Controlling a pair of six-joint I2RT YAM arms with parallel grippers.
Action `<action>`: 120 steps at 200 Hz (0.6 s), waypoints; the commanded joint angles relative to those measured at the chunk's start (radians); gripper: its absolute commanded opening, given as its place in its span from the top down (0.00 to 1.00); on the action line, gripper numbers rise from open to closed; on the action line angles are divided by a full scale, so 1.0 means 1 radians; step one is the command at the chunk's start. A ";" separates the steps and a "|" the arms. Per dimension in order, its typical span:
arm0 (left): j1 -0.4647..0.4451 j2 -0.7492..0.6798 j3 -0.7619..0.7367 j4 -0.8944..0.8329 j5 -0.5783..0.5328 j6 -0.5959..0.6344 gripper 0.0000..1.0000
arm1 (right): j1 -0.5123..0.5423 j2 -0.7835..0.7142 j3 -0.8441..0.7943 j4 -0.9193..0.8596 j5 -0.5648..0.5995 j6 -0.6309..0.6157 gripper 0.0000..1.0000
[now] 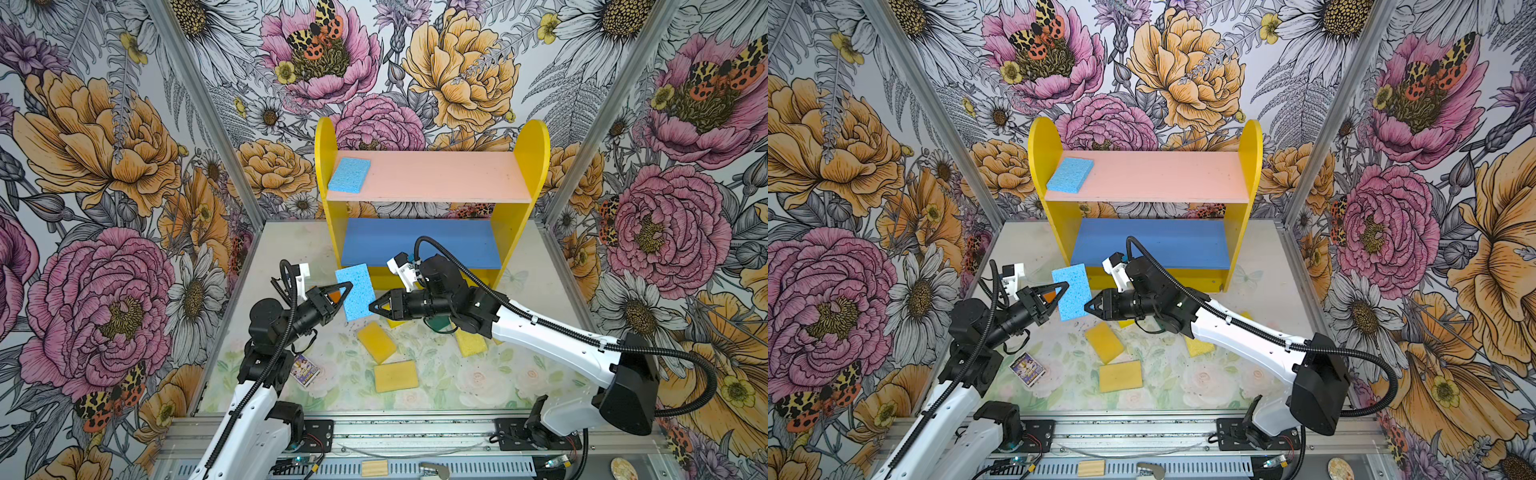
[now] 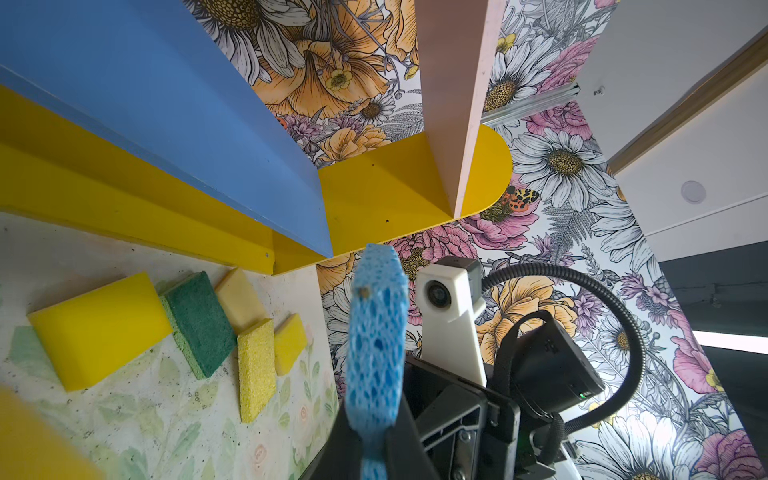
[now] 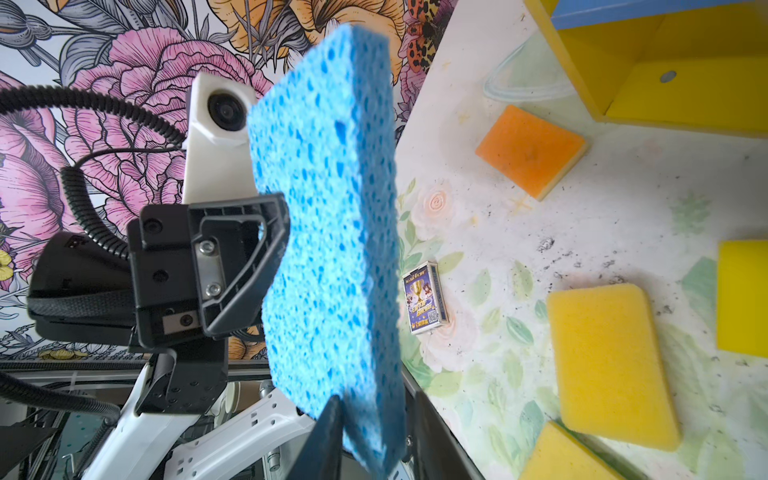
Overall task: Place and organize the cleaning sponges onto the shelf
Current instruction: 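Carry the blue sponge up toward the pink top shelf with the right gripper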
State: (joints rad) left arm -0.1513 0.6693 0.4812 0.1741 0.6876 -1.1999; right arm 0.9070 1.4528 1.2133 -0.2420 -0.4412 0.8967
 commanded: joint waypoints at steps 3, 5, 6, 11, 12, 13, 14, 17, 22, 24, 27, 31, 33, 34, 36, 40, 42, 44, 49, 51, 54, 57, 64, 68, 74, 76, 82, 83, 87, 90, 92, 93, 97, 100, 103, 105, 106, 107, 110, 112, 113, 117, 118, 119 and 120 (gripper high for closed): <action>-0.003 0.001 -0.009 0.033 0.002 -0.003 0.90 | 0.010 0.005 0.033 0.033 0.019 -0.004 0.79; -0.004 0.002 -0.009 0.033 0.003 -0.003 0.90 | 0.010 0.004 0.034 0.034 0.019 -0.004 0.80; -0.004 0.002 -0.009 0.033 0.004 -0.003 0.90 | 0.010 0.004 0.034 0.035 0.019 -0.004 0.80; -0.003 0.002 -0.007 0.033 0.004 -0.005 0.90 | 0.010 0.003 0.033 0.035 0.019 -0.003 0.83; -0.003 0.003 -0.007 0.033 0.004 -0.006 0.90 | 0.010 0.003 0.033 0.035 0.019 -0.004 0.83; -0.004 0.003 -0.007 0.032 0.004 -0.005 0.90 | 0.010 0.003 0.033 0.035 0.019 -0.004 0.84; -0.004 0.003 -0.007 0.033 0.005 -0.005 0.90 | 0.010 0.003 0.034 0.035 0.019 -0.003 0.85; -0.003 0.004 -0.007 0.033 0.005 -0.006 0.90 | 0.011 0.002 0.033 0.035 0.019 -0.002 0.86; -0.003 0.004 -0.006 0.032 0.008 -0.005 0.89 | 0.012 0.000 0.033 0.036 0.019 -0.002 0.89; -0.002 0.005 -0.006 0.031 0.008 -0.004 0.89 | 0.011 -0.001 0.033 0.036 0.020 -0.002 0.90; 0.001 0.004 -0.004 0.030 0.010 -0.004 0.88 | 0.010 -0.003 0.034 0.036 0.022 -0.002 0.92; 0.004 0.005 -0.002 0.025 0.012 -0.004 0.87 | 0.012 -0.006 0.031 0.036 0.023 -0.002 0.94; 0.006 0.006 -0.001 0.024 0.015 -0.003 0.86 | 0.012 -0.007 0.031 0.035 0.024 -0.002 0.95; 0.007 0.006 0.000 0.022 0.016 -0.002 0.86 | 0.013 -0.008 0.031 0.035 0.025 -0.002 0.96; 0.009 0.005 0.001 0.021 0.017 -0.002 0.85 | 0.012 -0.010 0.030 0.035 0.025 -0.001 0.96; 0.014 0.004 0.003 0.018 0.020 -0.001 0.83 | 0.012 -0.015 0.028 0.035 0.029 -0.001 0.97; 0.016 0.005 0.005 0.015 0.023 0.000 0.83 | 0.012 -0.018 0.026 0.035 0.031 -0.001 0.98; 0.018 0.005 0.006 0.012 0.025 0.001 0.82 | 0.012 -0.020 0.025 0.035 0.033 -0.001 0.99; 0.025 0.004 0.010 0.004 0.029 0.005 0.80 | 0.013 -0.029 0.022 0.035 0.038 -0.001 1.00; 0.027 0.002 0.012 0.000 0.032 0.006 0.79 | 0.012 -0.031 0.022 0.035 0.039 -0.001 1.00; 0.031 0.001 0.014 -0.007 0.034 0.009 0.78 | 0.012 -0.035 0.020 0.035 0.043 0.000 1.00; 0.034 0.001 0.016 -0.013 0.036 0.011 0.77 | 0.012 -0.039 0.019 0.035 0.046 0.001 1.00; 0.040 -0.003 0.020 -0.022 0.039 0.015 0.77 | 0.012 -0.045 0.016 0.035 0.050 0.002 1.00; 0.044 -0.004 0.022 -0.024 0.040 0.016 0.76 | 0.012 -0.049 0.016 0.035 0.054 0.004 1.00; 0.049 -0.006 0.024 -0.029 0.041 0.016 0.73 | 0.013 -0.053 0.016 0.034 0.056 0.005 1.00; 0.050 -0.007 0.023 -0.030 0.042 0.016 0.72 | 0.013 -0.054 0.017 0.034 0.056 0.006 1.00; 0.055 -0.007 0.026 -0.031 0.045 0.016 0.61 | 0.013 -0.057 0.018 0.033 0.056 0.009 1.00; 0.056 -0.008 0.027 -0.031 0.046 0.016 0.59 | 0.012 -0.057 0.018 0.033 0.056 0.009 1.00; 0.058 -0.007 0.027 -0.031 0.048 0.015 0.54 | 0.012 -0.057 0.019 0.033 0.056 0.010 1.00; 0.060 -0.008 0.027 -0.031 0.050 0.015 0.53 | 0.013 -0.058 0.021 0.033 0.056 0.011 1.00; 0.060 -0.008 0.028 -0.031 0.050 0.015 0.53 | 0.012 -0.058 0.020 0.033 0.056 0.013 1.00; 0.060 -0.009 0.028 -0.031 0.053 0.014 0.53 | 0.012 -0.058 0.021 0.033 0.057 0.013 1.00; 0.063 -0.009 0.029 -0.031 0.053 0.015 0.51 | 0.013 -0.059 0.023 0.033 0.059 0.013 1.00; 0.064 -0.010 0.030 -0.033 0.055 0.015 0.50 | 0.012 -0.060 0.023 0.033 0.060 0.014 1.00; 0.065 -0.011 0.031 -0.035 0.056 0.015 0.47 | 0.013 -0.059 0.023 0.033 0.062 0.014 1.00; 0.066 -0.011 0.033 -0.036 0.058 0.016 0.46 | 0.012 -0.060 0.023 0.033 0.062 0.014 1.00; 0.067 -0.011 0.033 -0.036 0.060 0.016 0.45 | 0.012 -0.061 0.023 0.033 0.063 0.015 1.00; 0.068 -0.012 0.033 -0.037 0.060 0.016 0.44 | 0.012 -0.061 0.023 0.032 0.064 0.016 1.00; 0.072 -0.014 0.034 -0.038 0.063 0.016 0.41 | 0.012 -0.061 0.023 0.033 0.067 0.016 1.00; 0.073 -0.014 0.034 -0.040 0.065 0.017 0.38 | 0.011 -0.063 0.024 0.032 0.068 0.016 1.00; 0.076 -0.016 0.034 -0.039 0.065 0.016 0.36 | 0.011 -0.064 0.024 0.032 0.068 0.016 1.00; 0.081 -0.019 0.036 -0.044 0.070 0.016 0.29 | 0.010 -0.066 0.024 0.032 0.071 0.016 1.00; 0.082 -0.020 0.037 -0.045 0.071 0.016 0.27 | 0.010 -0.066 0.024 0.032 0.072 0.016 1.00; 0.084 -0.021 0.037 -0.047 0.072 0.016 0.25 | 0.010 -0.067 0.023 0.033 0.073 0.016 1.00; 0.085 -0.022 0.037 -0.048 0.073 0.016 0.24 | 0.010 -0.067 0.024 0.032 0.074 0.016 1.00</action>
State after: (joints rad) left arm -0.0917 0.6697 0.4873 0.1467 0.7189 -1.1946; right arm 0.9134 1.4193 1.2148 -0.2420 -0.4011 0.9020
